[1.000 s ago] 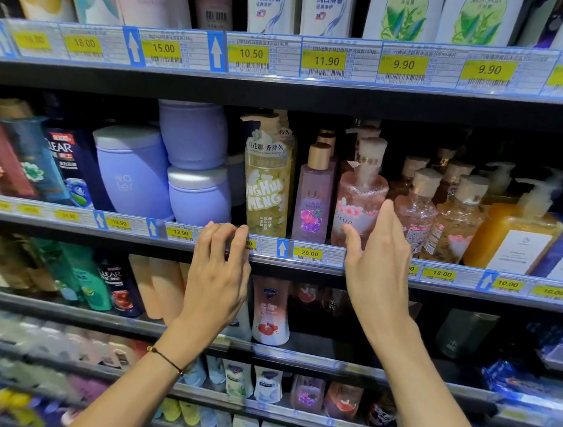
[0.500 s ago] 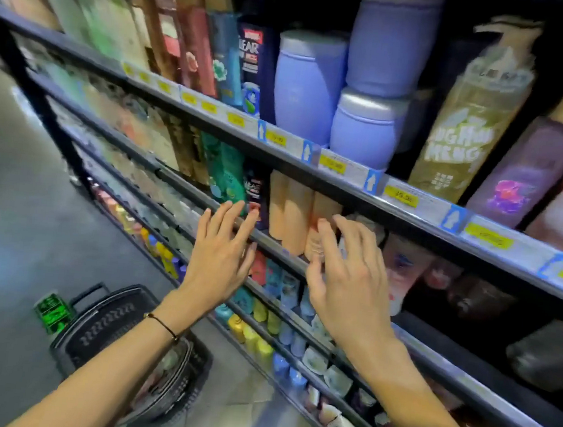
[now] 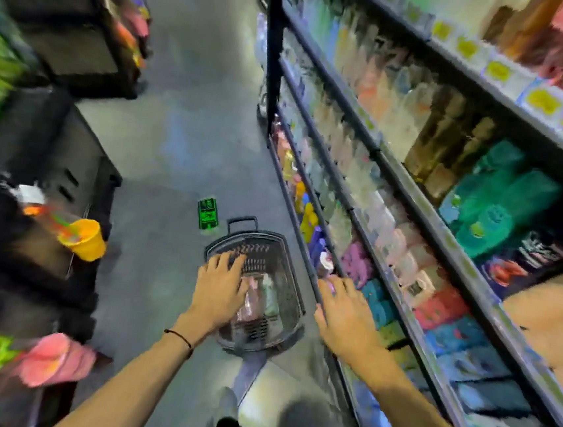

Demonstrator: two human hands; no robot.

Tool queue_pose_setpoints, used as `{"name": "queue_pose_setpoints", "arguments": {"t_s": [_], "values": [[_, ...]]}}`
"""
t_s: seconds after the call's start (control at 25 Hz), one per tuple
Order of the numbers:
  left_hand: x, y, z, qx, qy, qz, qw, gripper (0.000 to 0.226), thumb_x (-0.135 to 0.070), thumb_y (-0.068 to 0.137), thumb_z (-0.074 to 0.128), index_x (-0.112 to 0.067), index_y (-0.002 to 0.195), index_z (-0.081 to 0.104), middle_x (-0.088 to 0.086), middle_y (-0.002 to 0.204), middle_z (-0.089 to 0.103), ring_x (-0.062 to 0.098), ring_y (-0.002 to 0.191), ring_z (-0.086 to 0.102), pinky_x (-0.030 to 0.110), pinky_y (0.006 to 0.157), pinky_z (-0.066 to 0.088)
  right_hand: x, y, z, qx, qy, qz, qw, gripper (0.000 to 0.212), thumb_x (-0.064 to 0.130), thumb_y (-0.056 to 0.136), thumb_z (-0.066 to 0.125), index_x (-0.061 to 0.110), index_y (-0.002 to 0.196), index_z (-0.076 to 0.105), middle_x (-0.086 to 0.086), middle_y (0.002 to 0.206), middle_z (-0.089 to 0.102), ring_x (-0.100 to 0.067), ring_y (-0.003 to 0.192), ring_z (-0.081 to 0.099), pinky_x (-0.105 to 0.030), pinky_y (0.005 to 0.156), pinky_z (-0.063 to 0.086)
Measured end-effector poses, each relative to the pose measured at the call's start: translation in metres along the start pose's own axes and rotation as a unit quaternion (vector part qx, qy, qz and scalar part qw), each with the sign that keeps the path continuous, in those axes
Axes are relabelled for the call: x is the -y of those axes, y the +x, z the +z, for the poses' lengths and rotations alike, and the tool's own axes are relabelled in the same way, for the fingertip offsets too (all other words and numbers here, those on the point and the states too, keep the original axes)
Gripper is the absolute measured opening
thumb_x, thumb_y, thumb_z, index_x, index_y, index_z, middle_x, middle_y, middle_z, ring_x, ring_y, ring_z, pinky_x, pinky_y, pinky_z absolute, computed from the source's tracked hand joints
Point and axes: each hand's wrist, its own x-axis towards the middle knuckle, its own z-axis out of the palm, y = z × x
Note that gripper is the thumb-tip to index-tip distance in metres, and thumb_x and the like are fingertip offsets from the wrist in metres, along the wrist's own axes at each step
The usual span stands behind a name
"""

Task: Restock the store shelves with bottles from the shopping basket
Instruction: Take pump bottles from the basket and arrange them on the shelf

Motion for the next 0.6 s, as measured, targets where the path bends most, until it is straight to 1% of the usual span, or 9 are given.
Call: {"name": "queue_pose_setpoints", "arguments": {"t_s": [0.08,0.16,0.24,0.32,0.4,0.48,0.52,0.6], "values": [[0.039,0.013,0.012,0.032,-0.005,-0.025,0.999,0.049,-0.036,0.092,0.058,-0.008,0.132,0.06,0.02,0.13,0.061,0.044,0.112,0.059,0.053,0.083,0.054,0.018,0.04,0.025,0.038,-0.004,-0.012,0.999,0.046,0.031,0.075,0.057,0.01,0.115,0.065,-0.013,0.112,0.064,-0.037,0.105,0.063,-0.045,0.081,0.057],[0.068,0.028,0.023,0.059,-0.009,-0.043,0.997,0.046,-0.035,0.091,0.062,-0.008,0.129,0.063,0.02,0.125,0.064,0.044,0.108,0.062,0.052,0.079,0.055,0.029,0.075,0.046,0.062,0.002,-0.014,0.998,0.047,0.03,0.072,0.06,0.01,0.115,0.065,-0.014,0.11,0.064,-0.039,0.102,0.064,-0.045,0.078,0.058],[0.091,0.043,0.036,0.077,-0.018,-0.06,0.995,0.044,-0.035,0.093,0.058,-0.011,0.129,0.062,0.018,0.125,0.064,0.041,0.107,0.063,0.05,0.081,0.054,0.037,0.107,0.068,0.092,0.006,-0.012,0.996,0.045,0.028,0.072,0.057,0.011,0.114,0.063,-0.013,0.109,0.062,-0.037,0.099,0.061,-0.045,0.076,0.055],[0.105,0.059,0.051,0.088,-0.038,-0.068,0.993,0.045,-0.037,0.095,0.047,-0.014,0.132,0.059,0.015,0.124,0.064,0.039,0.107,0.062,0.048,0.083,0.053,0.036,0.133,0.088,0.127,0.003,-0.014,0.992,0.047,0.028,0.075,0.05,0.011,0.117,0.063,-0.012,0.113,0.062,-0.035,0.1,0.06,-0.047,0.08,0.054],[0.11,0.076,0.07,0.115,-0.062,-0.092,0.987,0.047,-0.032,0.098,0.046,-0.017,0.143,0.049,0.013,0.13,0.059,0.036,0.113,0.057,0.048,0.089,0.052,0.03,0.158,0.108,0.148,-0.003,-0.027,0.989,0.053,0.029,0.08,0.041,0.008,0.124,0.062,-0.014,0.118,0.063,-0.036,0.105,0.061,-0.047,0.085,0.055],[0.111,0.092,0.089,0.158,-0.058,-0.087,0.982,0.054,-0.028,0.101,0.044,-0.018,0.153,0.033,0.01,0.138,0.05,0.032,0.121,0.049,0.044,0.098,0.047,0.017,0.179,0.128,0.144,0.03,-0.028,0.989,0.05,0.025,0.079,0.047,0.003,0.12,0.065,-0.018,0.116,0.065,-0.039,0.102,0.063,-0.047,0.082,0.058],[0.113,0.105,0.105,0.172,-0.056,-0.087,0.98,0.056,-0.028,0.102,0.042,-0.018,0.155,0.028,0.009,0.14,0.048,0.031,0.122,0.047,0.042,0.099,0.045,0.008,0.196,0.148,0.142,0.045,-0.035,0.988,0.049,0.022,0.078,0.049,0.002,0.121,0.065,-0.019,0.117,0.064,-0.04,0.103,0.063,-0.047,0.084,0.058],[0.115,0.124,0.132,0.193,-0.059,-0.101,0.974,0.06,-0.03,0.101,0.041,-0.017,0.157,0.024,0.01,0.144,0.044,0.031,0.125,0.045,0.043,0.104,0.043,-0.007,0.225,0.179,0.154,0.047,-0.046,0.986,0.053,0.023,0.083,0.042,0.001,0.128,0.06,-0.02,0.125,0.061,-0.04,0.113,0.058,-0.047,0.096,0.052]]}}
